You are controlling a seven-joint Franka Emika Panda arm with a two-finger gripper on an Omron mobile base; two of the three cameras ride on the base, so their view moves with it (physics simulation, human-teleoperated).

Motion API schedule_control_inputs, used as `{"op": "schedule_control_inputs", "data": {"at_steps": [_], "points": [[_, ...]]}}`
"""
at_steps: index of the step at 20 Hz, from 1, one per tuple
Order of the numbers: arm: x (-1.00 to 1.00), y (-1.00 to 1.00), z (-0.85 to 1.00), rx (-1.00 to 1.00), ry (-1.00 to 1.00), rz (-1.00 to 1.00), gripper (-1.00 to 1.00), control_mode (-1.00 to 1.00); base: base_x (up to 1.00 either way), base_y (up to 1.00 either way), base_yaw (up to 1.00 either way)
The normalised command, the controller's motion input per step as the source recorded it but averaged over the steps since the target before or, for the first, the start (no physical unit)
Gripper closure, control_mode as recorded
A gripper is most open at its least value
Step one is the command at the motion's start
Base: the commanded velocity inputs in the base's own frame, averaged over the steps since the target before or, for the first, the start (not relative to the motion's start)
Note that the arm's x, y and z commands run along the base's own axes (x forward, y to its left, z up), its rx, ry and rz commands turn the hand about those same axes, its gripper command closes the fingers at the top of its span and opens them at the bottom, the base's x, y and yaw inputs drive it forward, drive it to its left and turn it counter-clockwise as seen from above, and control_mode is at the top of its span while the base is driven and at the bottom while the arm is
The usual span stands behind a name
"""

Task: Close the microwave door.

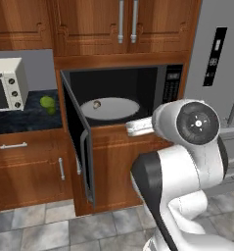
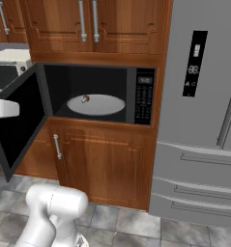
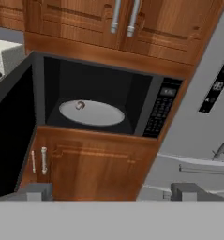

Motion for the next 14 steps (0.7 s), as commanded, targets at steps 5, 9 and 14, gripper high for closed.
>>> {"op": "schedule_control_inputs", "data": {"at_steps": [5,9,14], "points": [[-1.0,1.0,0.0,-0.16,-0.09,-0.27,-1.0,-1.0,0.0,0.0,0.0],[-0.58,1.0,-0.01,-0.02,-0.18,-0.37,-1.0,-1.0,0.0,0.0,0.0],[0.01,1.0,-0.24,0.0,-0.29,-0.38,-1.0,-1.0,0.0,0.0,0.0]]}}
